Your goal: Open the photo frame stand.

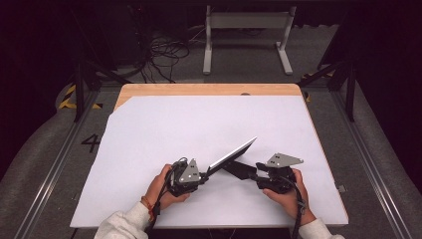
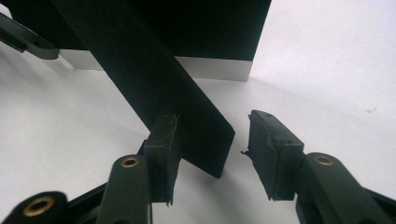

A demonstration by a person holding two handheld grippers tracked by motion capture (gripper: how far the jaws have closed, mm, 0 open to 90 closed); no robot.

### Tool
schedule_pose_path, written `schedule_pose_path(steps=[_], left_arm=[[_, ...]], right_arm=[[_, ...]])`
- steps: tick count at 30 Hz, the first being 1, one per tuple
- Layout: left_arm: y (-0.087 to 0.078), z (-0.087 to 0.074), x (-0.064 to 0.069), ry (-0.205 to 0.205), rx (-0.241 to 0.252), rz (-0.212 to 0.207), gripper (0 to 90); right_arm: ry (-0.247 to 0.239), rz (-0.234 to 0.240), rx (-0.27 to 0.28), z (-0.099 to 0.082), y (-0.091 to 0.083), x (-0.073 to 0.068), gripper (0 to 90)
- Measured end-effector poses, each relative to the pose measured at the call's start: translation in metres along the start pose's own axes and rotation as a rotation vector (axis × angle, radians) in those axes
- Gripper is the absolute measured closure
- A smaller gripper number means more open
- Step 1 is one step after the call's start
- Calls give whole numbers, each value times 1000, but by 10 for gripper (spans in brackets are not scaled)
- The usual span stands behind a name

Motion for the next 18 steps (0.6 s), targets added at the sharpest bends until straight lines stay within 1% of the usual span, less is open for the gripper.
schedule_pose_path(steps=[3,7,18], left_arm=[[0,0,0,-4,4,-9,820],[0,0,0,-6,3,-12,820],[1,1,2,-8,7,-20,817]], right_arm=[[-5,6,4,1,0,-1,583],[-10,8,5,1,0,-1,605],[-5,20,8,1,0,0,632]])
Point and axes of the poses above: each handheld gripper's, and its own axes: y roughly forward along the jaws, z roughly out of its top, x roughly to its right, the point moved 3 cm from there along y, roughly forward along the jaws, and after that the axes turned 13 degrees about x, right-handed, at the moved point
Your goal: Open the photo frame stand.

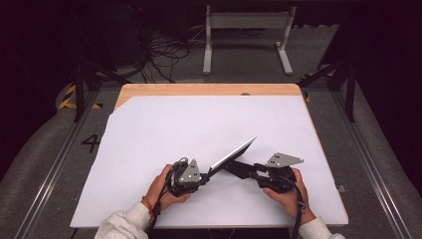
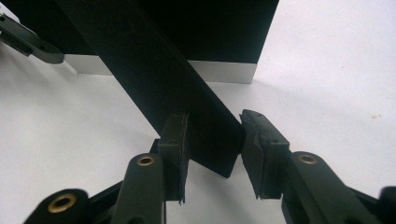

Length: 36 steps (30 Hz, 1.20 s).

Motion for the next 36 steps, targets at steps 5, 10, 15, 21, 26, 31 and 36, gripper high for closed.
schedule_pose_path(steps=[5,10,15,21,26,31,36], left_arm=[[0,0,0,4,-1,3,816],[0,0,0,2,-2,4,817],[0,0,0,4,-2,3,816],[0,0,0,4,-2,4,816],[0,0,0,2,-3,3,815],[0,0,0,-1,-1,-2,816],[0,1,1,4,-1,2,818]], right_arm=[[-1,-1,0,0,0,0,635],[-2,-2,0,0,0,0,637],[-2,1,1,0,0,0,637],[-1,-1,1,0,0,0,637],[-1,-2,2,0,0,0,637],[1,-2,2,0,0,0,636],[5,-5,7,-1,0,0,636]])
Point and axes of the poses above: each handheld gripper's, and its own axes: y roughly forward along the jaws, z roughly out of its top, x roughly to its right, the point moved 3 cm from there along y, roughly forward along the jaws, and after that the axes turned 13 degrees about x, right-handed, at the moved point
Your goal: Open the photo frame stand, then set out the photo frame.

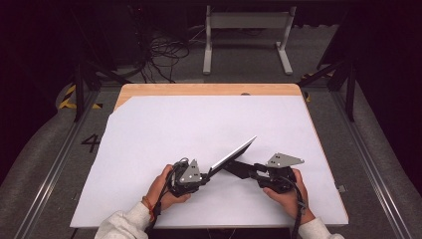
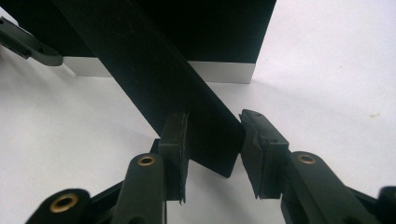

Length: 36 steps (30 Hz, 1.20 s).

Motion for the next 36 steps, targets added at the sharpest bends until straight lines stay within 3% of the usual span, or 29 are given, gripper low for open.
schedule_pose_path(steps=[6,14,23,36], left_arm=[[0,0,2,-18,10,-14,815],[3,3,9,2,10,-26,800],[8,8,23,20,10,-69,782],[13,13,33,35,20,-111,805]], right_arm=[[3,-1,0,0,0,1,631],[20,-15,2,1,2,8,617],[51,-43,6,1,3,15,611],[36,-93,4,1,7,19,604]])
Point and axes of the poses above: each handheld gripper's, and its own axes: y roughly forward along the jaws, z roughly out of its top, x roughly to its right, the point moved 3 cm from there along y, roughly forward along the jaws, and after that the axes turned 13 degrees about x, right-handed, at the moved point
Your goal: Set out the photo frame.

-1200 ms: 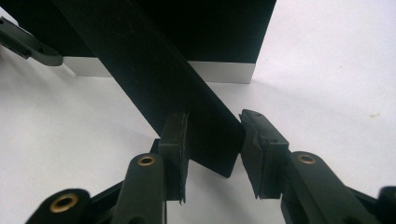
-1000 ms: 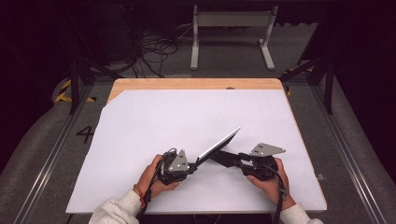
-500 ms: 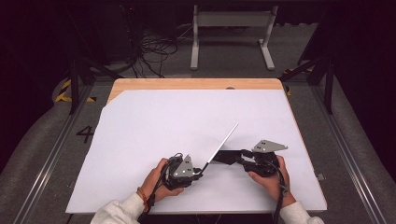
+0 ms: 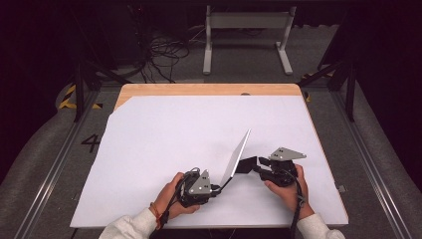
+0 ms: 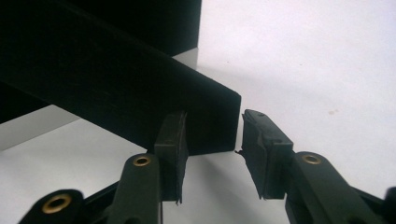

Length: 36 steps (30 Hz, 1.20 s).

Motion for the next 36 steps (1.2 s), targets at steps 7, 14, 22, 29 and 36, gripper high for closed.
schedule_pose_path(steps=[7,14,22,29,36], left_arm=[[3,1,2,-1,3,-12,804],[4,1,2,-5,5,-16,804],[11,3,5,3,5,-30,809],[17,5,7,13,12,-29,808],[22,8,9,17,20,-13,800]], right_arm=[[-50,13,25,6,-9,-7,562],[-65,49,45,8,-23,-21,553],[-102,133,65,9,-34,-49,557],[-103,155,64,5,-40,-56,545],[-127,193,62,2,-45,-68,519]])
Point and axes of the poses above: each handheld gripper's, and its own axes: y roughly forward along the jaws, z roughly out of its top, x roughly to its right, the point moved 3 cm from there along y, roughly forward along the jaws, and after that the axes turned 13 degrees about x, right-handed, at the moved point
